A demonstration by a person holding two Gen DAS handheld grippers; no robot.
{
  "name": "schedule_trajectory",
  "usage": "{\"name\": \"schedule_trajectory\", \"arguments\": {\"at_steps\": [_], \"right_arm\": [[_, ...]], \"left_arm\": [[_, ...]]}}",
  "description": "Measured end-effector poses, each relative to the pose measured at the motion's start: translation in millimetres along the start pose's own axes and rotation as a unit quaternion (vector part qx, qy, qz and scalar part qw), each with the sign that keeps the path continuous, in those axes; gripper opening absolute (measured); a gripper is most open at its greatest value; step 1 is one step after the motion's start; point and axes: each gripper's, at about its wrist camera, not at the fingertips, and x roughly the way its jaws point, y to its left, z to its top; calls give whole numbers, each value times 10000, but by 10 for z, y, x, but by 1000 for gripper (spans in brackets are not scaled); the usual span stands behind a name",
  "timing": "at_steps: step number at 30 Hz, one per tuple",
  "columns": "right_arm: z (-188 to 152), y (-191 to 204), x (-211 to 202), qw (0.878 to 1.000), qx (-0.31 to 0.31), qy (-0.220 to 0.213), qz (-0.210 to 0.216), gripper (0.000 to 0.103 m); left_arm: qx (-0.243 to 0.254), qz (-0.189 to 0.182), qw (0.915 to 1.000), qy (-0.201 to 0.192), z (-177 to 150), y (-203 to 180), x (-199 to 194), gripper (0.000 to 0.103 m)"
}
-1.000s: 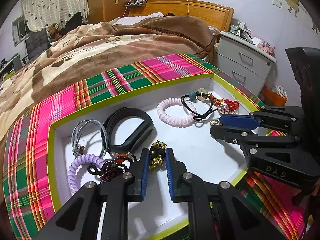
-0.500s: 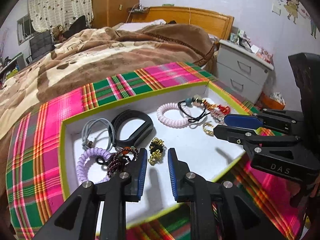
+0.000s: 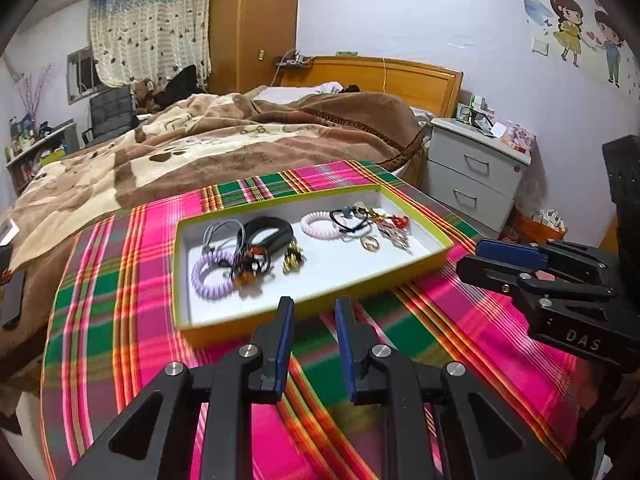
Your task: Organize jewelry
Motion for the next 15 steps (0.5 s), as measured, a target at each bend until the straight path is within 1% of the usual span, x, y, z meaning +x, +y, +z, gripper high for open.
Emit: {"name": "schedule_trajectory", "arguments": {"at_steps": [5,12,15], "right_arm": [[-240,75,-304,9996,54,-242,-106,36],[-620,146,-606,9994,182,-275,-140,37],[-761,171,-701,9993,204,-262,-178,37]], "left_arm": [[-219,173,9995,-162,-249,-96,-305,20],[-332,423,9981,-294,-580,-241,-637,20],[-391,416,9979,-300,-705,-285,-737,20]]}}
